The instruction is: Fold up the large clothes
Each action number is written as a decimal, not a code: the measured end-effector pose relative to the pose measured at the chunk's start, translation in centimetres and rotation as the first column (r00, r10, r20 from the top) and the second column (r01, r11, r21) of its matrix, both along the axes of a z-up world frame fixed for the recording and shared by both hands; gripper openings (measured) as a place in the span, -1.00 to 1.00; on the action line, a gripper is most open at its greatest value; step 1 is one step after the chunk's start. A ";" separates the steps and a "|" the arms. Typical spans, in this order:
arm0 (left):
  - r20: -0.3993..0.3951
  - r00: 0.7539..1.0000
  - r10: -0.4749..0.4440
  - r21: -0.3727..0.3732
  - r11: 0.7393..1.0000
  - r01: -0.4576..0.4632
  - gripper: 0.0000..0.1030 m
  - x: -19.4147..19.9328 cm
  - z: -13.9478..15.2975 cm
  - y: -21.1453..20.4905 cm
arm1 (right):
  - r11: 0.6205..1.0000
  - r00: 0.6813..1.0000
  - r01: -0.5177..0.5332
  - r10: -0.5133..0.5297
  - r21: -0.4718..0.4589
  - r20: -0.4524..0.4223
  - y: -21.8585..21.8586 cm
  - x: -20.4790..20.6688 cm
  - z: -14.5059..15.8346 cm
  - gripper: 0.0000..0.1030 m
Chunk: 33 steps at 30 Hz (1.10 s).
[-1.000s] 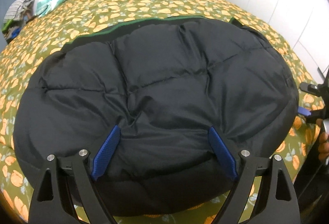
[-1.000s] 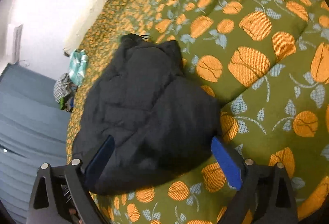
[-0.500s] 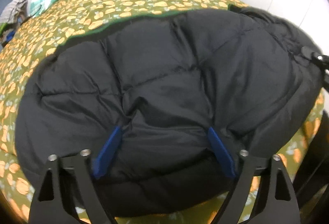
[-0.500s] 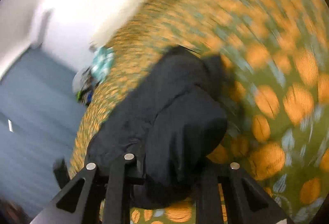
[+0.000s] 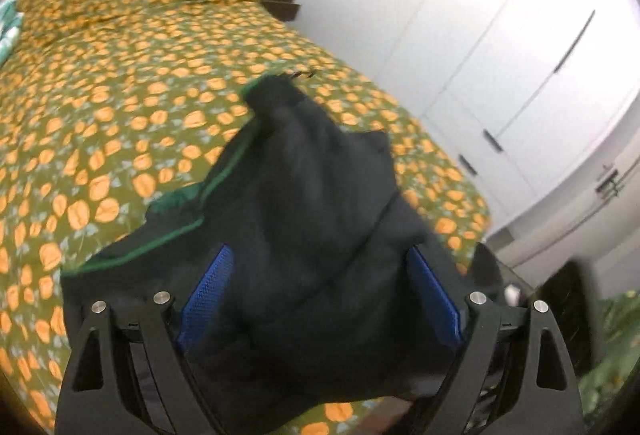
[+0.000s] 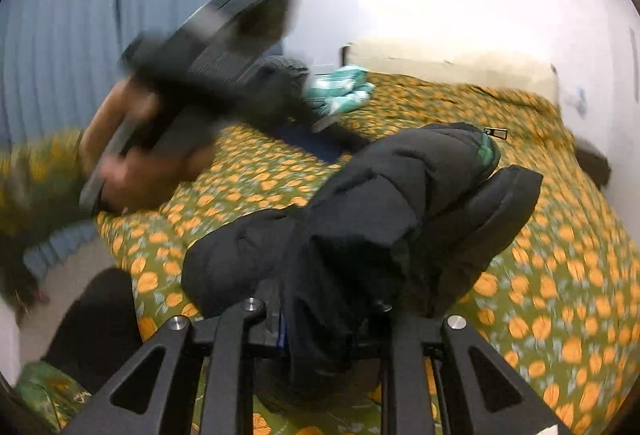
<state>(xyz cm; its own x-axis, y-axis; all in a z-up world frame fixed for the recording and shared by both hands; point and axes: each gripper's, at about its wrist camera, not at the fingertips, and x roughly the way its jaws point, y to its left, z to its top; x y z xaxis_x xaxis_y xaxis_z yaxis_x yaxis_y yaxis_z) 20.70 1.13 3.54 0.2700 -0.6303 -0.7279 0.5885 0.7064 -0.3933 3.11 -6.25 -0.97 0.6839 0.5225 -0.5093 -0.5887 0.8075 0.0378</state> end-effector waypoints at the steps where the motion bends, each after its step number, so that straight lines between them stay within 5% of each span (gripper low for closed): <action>1: -0.008 1.000 -0.007 -0.005 1.000 0.007 0.74 0.1 0.3 0.2 | 0.999 1.000 -0.024 0.024 -0.027 0.007 1.1 -0.1 -0.1 -0.60; 4: -0.018 0.999 -0.029 0.021 0.999 0.030 0.74 -0.3 0.8 -0.1 | 0.990 0.996 -0.083 0.087 -0.110 0.032 3.8 -1.0 -0.7 -0.60; 8: 0.036 0.997 -0.063 0.214 0.975 0.054 0.75 -1.0 0.5 -1.4 | 0.966 0.982 -0.149 0.170 -0.209 0.083 7.2 -2.6 -1.0 -0.60; 12: 0.079 0.994 -0.071 0.457 0.889 0.027 0.74 -1.6 -2.3 -3.3 | 0.944 0.968 -0.188 0.225 -0.272 0.111 9.4 -3.2 -1.5 -0.59; 14: 0.096 0.993 -0.072 0.537 0.843 0.009 0.53 -1.8 -4.0 -3.9 | 0.937 0.964 -0.199 0.240 -0.285 0.115 10.0 -3.4 -1.6 -0.59; 15: 0.098 0.993 -0.065 0.570 0.822 -0.002 0.10 -1.8 -4.8 -4.0 | 0.935 0.963 -0.204 0.245 -0.289 0.115 10.0 -3.5 -1.7 -0.59; 16: 0.089 0.995 -0.053 0.575 0.818 -0.008 -0.12 -1.9 -5.2 -3.9 | 0.934 0.962 -0.208 0.249 -0.292 0.112 10.0 -3.5 -1.8 -0.59; 19: 0.081 0.996 -0.030 0.535 0.845 -0.018 -0.34 -1.8 -5.3 -3.0 | 0.928 0.959 -0.212 0.257 -0.306 0.116 9.9 -3.5 -2.1 -0.54; 21: 0.080 0.997 -0.006 0.507 0.861 -0.036 -0.38 -1.6 -5.0 -2.1 | 0.929 0.958 -0.215 0.261 -0.303 0.121 9.7 -3.7 -1.9 -0.47; 24: 0.077 0.997 0.031 0.480 0.875 -0.064 -0.39 -1.3 -5.1 -0.6 | 0.930 0.948 -0.266 0.300 -0.253 0.109 9.4 -4.5 -1.3 -0.08; 33: 0.012 0.978 0.207 0.391 0.899 -0.195 -0.38 -0.5 -7.0 6.5 | 0.942 0.950 -0.284 0.302 -0.180 0.082 8.1 -5.4 -0.9 -0.08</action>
<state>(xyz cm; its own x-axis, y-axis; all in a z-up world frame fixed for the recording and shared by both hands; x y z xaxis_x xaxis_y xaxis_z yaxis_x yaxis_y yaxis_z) 20.20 7.63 -3.49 0.3359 -0.2307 -0.9132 0.4099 0.9087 -0.0788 -2.31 1.88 -1.83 0.5682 0.6233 -0.5373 -0.7935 0.5880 -0.1570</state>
